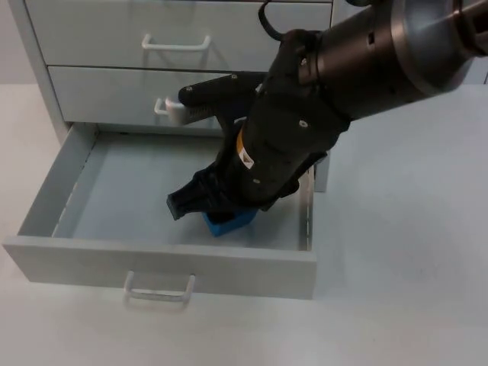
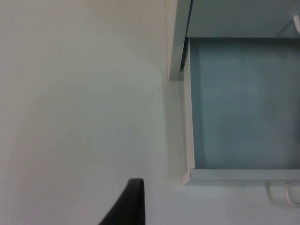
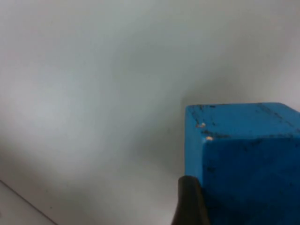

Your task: Open the drawer with the left hand, place the block into the drawer with the right hand, then close the drawer with the left hand.

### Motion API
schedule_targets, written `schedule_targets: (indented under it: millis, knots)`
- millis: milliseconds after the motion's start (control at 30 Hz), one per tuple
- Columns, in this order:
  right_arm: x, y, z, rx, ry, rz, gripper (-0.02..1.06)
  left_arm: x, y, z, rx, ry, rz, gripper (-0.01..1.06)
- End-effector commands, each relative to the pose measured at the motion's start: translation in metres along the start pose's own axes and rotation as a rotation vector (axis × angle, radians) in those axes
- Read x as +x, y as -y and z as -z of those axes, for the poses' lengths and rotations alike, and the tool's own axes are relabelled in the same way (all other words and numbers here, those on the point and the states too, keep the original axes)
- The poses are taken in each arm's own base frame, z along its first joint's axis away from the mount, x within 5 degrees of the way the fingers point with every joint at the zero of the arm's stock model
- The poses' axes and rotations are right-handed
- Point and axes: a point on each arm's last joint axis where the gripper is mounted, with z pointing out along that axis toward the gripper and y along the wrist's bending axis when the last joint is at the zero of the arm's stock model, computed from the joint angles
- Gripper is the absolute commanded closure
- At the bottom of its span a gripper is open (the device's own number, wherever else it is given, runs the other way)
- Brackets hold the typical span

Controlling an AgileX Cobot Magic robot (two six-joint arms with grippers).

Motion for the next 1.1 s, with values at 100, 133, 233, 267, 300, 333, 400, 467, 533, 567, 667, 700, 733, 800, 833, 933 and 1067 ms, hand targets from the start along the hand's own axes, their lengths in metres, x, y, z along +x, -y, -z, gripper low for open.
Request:
schedule_targets:
  millis: [100, 133, 233, 267, 300, 333, 400, 467, 533, 567, 667, 700, 733, 800, 833, 933, 1067]
  knots:
    - [-0.004, 0.0, 0.002, 0.001, 0.014, 0.014, 0.47, -0.002, 0.002, 0.001, 0.008, 0.021, 0.002, 0.0]
    - [-0.005, 0.0, 0.004, 0.0, 0.018, 0.013, 0.46, -0.002, 0.002, 0.001, 0.008, 0.021, 0.002, 0.0]
    - [-0.009, 0.001, 0.01, -0.005, 0.033, 0.008, 0.46, -0.002, 0.002, 0.001, 0.009, 0.023, 0.003, 0.0]
    - [-0.011, 0.001, 0.014, -0.007, 0.043, 0.006, 0.46, -0.002, 0.002, 0.001, 0.009, 0.023, 0.003, 0.0]
    - [-0.014, 0.001, 0.019, -0.01, 0.054, 0.004, 0.46, -0.002, 0.002, 0.001, 0.009, 0.023, 0.003, 0.0]
    - [-0.018, 0.002, 0.026, -0.013, 0.07, -0.002, 0.46, -0.002, 0.002, 0.001, 0.009, 0.023, 0.003, 0.0]
    - [-0.021, 0.003, 0.032, -0.01, 0.076, -0.005, 0.46, -0.002, 0.002, 0.001, 0.009, 0.023, 0.003, 0.0]
    - [-0.028, 0.004, 0.057, 0.004, 0.089, -0.013, 0.46, -0.002, 0.002, 0.001, 0.009, 0.023, 0.003, 0.0]
    - [-0.034, 0.005, 0.085, 0.022, 0.098, -0.021, 0.46, -0.002, 0.002, 0.001, 0.009, 0.023, 0.003, 0.0]
    - [-0.034, 0.005, 0.085, 0.022, 0.098, -0.021, 0.46, -0.002, 0.002, 0.001, 0.009, 0.023, 0.003, 0.0]
    - [-0.038, 0.008, 0.128, 0.059, 0.095, 0.006, 0.46, -0.002, 0.002, 0.001, 0.009, 0.025, 0.003, 0.0]
    - [-0.038, 0.006, 0.142, 0.065, 0.095, 0.027, 0.46, -0.002, 0.002, 0.001, 0.009, 0.025, 0.003, 0.0]
    - [-0.038, 0.006, 0.142, 0.065, 0.095, 0.027, 0.46, -0.002, 0.002, 0.001, 0.009, 0.025, 0.003, 0.0]
    - [-0.036, 0.003, 0.166, 0.067, 0.103, 0.052, 0.46, -0.002, 0.002, 0.001, 0.009, 0.025, 0.003, 0.0]
    - [-0.034, 0.0, 0.177, 0.056, 0.115, 0.06, 0.46, -0.002, 0.002, 0.001, 0.009, 0.025, 0.003, 0.0]
    - [-0.027, -0.002, 0.195, 0.037, 0.136, 0.071, 0.46, -0.002, 0.002, 0.001, 0.009, 0.025, 0.003, 0.0]
    - [-0.011, 0.003, 0.214, 0.014, 0.141, 0.067, 0.46, -0.002, 0.002, 0.002, 0.009, 0.025, 0.003, 0.0]
